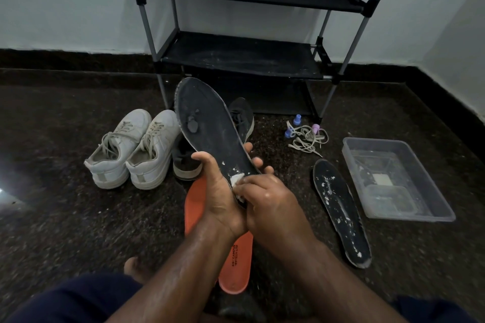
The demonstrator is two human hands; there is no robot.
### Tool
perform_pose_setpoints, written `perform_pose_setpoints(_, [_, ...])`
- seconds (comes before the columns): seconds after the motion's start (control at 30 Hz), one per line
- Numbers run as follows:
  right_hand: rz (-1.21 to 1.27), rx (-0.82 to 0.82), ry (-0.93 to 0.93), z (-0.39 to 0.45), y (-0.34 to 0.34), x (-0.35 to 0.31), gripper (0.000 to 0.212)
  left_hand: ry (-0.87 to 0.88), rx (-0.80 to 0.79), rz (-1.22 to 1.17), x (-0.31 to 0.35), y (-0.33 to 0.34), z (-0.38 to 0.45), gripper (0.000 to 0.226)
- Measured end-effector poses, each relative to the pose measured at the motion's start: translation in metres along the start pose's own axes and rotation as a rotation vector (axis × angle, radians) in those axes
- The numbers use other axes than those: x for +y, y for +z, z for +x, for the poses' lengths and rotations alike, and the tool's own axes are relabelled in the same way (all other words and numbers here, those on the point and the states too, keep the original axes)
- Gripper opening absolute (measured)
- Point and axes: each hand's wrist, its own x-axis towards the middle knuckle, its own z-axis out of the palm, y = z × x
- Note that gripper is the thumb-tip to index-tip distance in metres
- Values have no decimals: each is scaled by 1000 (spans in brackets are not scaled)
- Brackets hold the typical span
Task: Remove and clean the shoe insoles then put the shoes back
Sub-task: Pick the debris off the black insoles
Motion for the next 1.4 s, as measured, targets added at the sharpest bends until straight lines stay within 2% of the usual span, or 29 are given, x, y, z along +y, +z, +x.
perform_pose_setpoints(0.23, [10, -47, -20, -12, -8, 4, 22, 20, 28, 4, 7, 1, 2, 101])
perform_pose_setpoints(0.4, [-72, 55, -68, 4, -7, 10, 18, -47, 52, 93, -1, 2, -3, 102])
perform_pose_setpoints(0.57, [-165, -86, 28, -12, -8, 16, 20, -6, 37, 8, 10, -1, 3, 100])
perform_pose_setpoints(0.73, [-81, 27, -23, 0, -4, 14, 17, -73, 62, 67, -5, -3, 1, 102])
perform_pose_setpoints(0.87, [-18, -116, 21, -9, -7, 17, 22, -103, 90, 74, -3, -12, 7, 102])
perform_pose_setpoints(0.97, [151, -196, 188, -10, -21, 24, 23, -174, 89, 98, -6, -19, 14, 104])
perform_pose_setpoints(1.07, [370, -211, 438, -2, -43, 40, 23, -298, 137, 176, -22, -31, 17, 109])
perform_pose_setpoints(1.13, [506, -197, 536, 2, -56, 56, 24, -414, 168, 269, -39, -38, 16, 110])
perform_pose_setpoints(1.23, [424, -176, 572, -1, -61, 82, 21, -567, 207, 430, -63, -44, 16, 113])
perform_pose_setpoints(1.4, [278, -256, 637, -12, -49, 104, 16, -643, 249, 551, -79, -55, 24, 98])
